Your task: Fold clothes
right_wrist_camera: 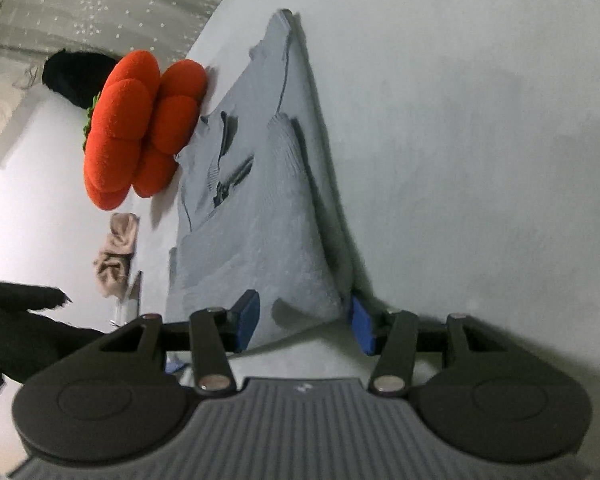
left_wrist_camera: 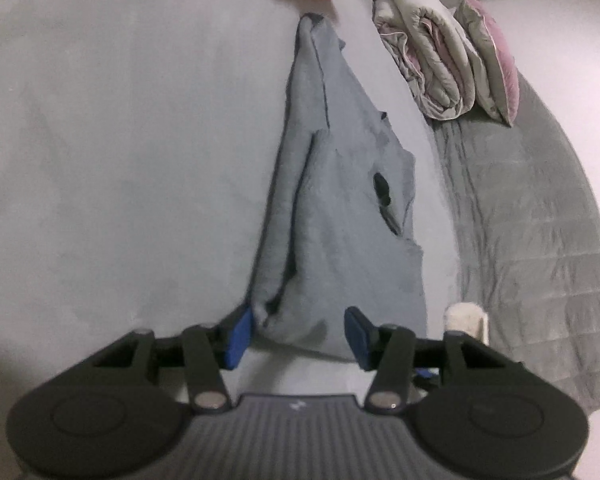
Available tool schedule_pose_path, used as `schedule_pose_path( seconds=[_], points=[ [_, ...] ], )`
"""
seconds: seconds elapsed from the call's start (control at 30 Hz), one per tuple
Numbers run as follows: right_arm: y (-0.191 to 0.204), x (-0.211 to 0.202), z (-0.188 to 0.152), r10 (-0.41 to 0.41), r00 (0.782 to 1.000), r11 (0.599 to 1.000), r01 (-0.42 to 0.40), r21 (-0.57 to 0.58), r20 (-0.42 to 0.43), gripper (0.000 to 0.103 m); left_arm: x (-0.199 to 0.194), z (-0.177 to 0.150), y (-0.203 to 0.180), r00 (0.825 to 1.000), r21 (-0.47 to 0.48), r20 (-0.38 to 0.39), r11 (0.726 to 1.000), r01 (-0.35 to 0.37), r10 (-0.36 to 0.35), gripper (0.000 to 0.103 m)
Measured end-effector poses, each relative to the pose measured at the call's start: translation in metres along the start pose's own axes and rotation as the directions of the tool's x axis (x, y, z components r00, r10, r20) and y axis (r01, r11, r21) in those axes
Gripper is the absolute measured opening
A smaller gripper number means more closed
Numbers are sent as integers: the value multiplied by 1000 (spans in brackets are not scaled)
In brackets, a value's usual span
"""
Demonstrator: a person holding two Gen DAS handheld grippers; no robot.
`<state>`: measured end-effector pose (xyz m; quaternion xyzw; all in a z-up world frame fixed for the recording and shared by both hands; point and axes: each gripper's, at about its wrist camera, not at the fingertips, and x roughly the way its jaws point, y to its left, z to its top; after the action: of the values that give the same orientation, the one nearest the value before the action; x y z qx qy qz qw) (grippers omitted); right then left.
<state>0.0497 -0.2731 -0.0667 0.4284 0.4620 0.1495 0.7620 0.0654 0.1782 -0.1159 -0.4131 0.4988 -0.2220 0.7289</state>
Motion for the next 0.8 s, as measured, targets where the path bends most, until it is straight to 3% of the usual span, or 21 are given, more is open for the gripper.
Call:
schedule_pose_path(
  seconds=[0.13, 0.23, 0.3, 0.37, 0.4, 0.6, 0.8],
  points=[
    [-3, 10, 4, 62, 998, 997, -62, 45, 4, 53, 17, -3, -3, 999, -22, 2, 999, 39, -39, 46],
    [-2, 16, 5, 94, 996, 994, -94, 56, 7, 50, 26, -8, -8, 999, -17, 1, 999, 38, -38, 30],
    [-2, 22, 6, 102, 995, 993, -102, 59, 1, 35, 32, -10, -8, 999, -38, -5, 999, 38, -38, 16],
    [-4, 27, 7, 104, 995, 992, -104, 76, -7, 20, 31, -13, -8, 999, -66, 0, 997, 37, -37, 14],
    [-6, 28, 6, 115, 993, 989, -114, 98, -7, 18, 28, -14, -10, 999, -69, 9, 997, 39, -39, 13],
    [-6, 13, 4, 185, 983, 976, -184, 114, 3, 15, 5, -28, -26, 992, -51, 72, 993, 106, -102, 11],
    [8, -4, -4, 248, 969, 965, -246, 90, -5, 15, -18, -50, -34, 989, -34, 72, 991, 131, -129, 11]
  ],
)
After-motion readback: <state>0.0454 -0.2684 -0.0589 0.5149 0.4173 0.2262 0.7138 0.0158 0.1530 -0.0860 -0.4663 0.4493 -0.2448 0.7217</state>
